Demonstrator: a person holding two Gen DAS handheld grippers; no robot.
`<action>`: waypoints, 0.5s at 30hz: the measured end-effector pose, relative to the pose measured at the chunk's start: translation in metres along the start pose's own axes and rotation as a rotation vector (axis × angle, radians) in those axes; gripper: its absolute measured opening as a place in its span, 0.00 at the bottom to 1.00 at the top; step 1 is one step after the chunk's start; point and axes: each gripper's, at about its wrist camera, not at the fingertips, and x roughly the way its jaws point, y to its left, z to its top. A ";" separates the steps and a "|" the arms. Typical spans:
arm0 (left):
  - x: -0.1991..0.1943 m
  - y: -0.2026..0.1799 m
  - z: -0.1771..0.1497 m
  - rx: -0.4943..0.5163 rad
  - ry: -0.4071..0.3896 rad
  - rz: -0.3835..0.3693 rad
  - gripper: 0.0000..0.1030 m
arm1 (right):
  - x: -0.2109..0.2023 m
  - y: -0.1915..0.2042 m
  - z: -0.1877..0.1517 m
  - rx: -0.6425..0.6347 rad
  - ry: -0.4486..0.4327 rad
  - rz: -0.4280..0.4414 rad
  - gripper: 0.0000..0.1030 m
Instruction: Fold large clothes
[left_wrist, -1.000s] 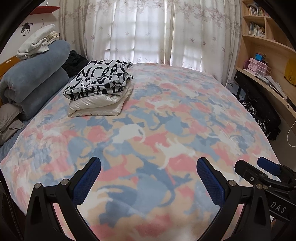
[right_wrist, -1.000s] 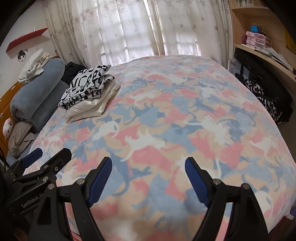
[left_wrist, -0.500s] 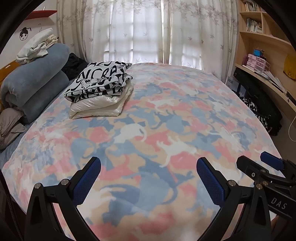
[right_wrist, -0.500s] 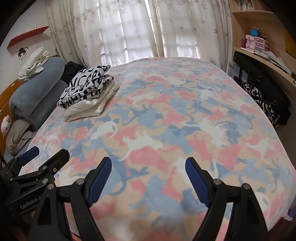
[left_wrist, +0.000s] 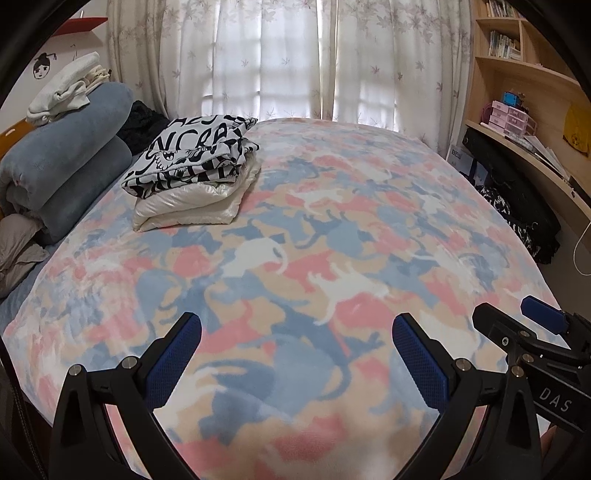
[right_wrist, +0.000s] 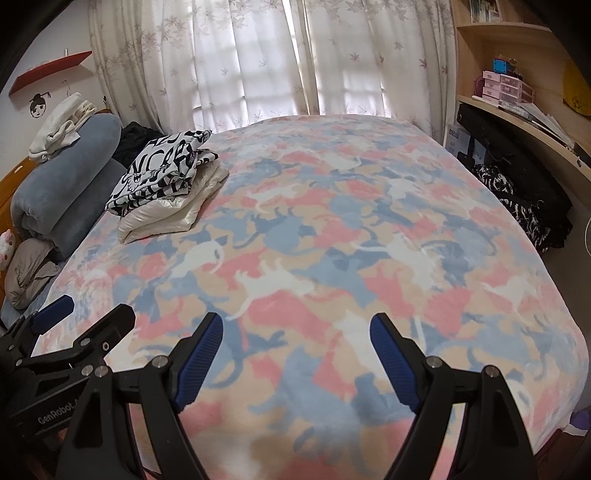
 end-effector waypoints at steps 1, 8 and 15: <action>0.001 0.000 0.000 0.001 0.002 0.000 0.99 | 0.000 0.001 -0.001 0.000 0.002 -0.001 0.80; 0.000 0.000 -0.001 0.001 0.003 0.000 0.99 | 0.001 0.001 -0.002 0.001 0.005 -0.001 0.80; 0.005 0.004 -0.005 0.007 0.024 -0.001 0.99 | 0.004 0.003 -0.005 -0.005 0.017 -0.006 0.80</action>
